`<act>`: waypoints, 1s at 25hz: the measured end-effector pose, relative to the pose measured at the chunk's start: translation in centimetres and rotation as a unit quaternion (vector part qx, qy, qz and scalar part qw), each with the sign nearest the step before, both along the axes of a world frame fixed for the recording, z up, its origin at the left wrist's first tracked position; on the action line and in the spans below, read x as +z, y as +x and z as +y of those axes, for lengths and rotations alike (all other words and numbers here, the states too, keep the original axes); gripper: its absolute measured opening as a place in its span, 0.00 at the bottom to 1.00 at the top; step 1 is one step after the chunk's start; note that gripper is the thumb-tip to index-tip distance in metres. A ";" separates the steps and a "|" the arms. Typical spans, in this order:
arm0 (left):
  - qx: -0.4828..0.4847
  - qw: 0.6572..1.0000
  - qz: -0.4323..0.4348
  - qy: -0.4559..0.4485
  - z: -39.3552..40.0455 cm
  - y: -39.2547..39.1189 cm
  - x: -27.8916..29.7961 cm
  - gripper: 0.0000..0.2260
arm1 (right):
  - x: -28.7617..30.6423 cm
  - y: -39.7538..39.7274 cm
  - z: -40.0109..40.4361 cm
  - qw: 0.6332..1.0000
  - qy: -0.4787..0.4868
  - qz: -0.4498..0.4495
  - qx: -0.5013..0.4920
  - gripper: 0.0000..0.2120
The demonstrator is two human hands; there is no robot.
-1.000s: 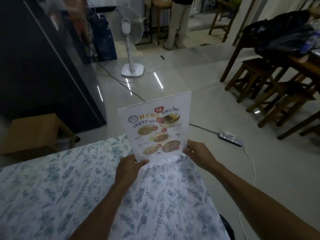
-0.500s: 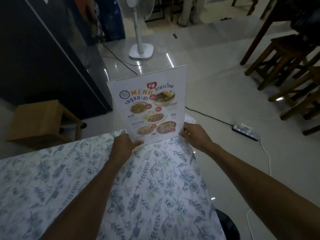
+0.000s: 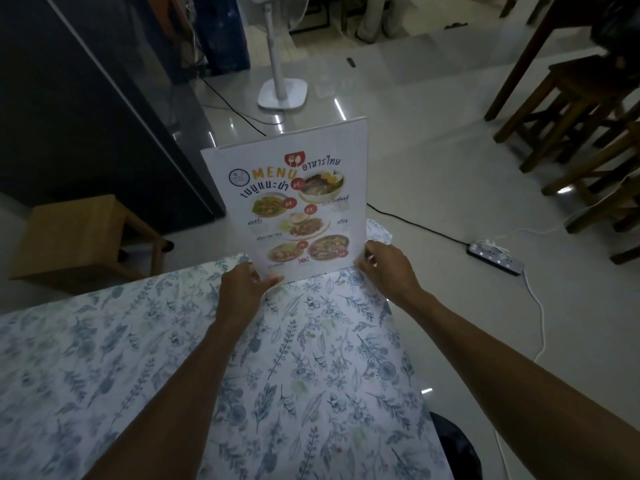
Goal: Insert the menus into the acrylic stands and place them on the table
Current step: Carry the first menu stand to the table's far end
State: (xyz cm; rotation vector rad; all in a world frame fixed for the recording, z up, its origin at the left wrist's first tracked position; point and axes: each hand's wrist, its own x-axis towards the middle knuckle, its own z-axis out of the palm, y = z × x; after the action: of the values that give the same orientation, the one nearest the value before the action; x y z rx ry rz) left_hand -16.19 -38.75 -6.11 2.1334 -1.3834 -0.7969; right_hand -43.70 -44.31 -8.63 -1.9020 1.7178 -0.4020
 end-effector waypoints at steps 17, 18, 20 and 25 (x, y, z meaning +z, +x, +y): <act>-0.026 1.000 -0.014 0.001 9.5 1.4 2.2 0.22 | 4.1 2.9 9.0 0.994 0.023 -0.057 -0.087 0.22; -0.026 1.000 -0.010 -0.005 10.7 2.0 2.8 0.21 | 4.7 3.8 10.3 0.995 0.016 -0.053 -0.080 0.21; -0.031 0.999 -0.005 -0.025 13.3 3.4 4.4 0.21 | 6.4 5.8 13.1 0.996 0.002 -0.056 -0.070 0.21; -0.026 0.998 0.002 -0.057 21.7 8.8 8.3 0.21 | 10.1 13.0 21.8 0.996 -0.020 -0.071 -0.053 0.21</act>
State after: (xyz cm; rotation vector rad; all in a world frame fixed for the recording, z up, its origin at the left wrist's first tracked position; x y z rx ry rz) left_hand -7.44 -17.02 2.16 2.0140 -1.4527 -0.7239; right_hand -30.75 -22.49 1.48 -1.7704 1.7315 -0.6022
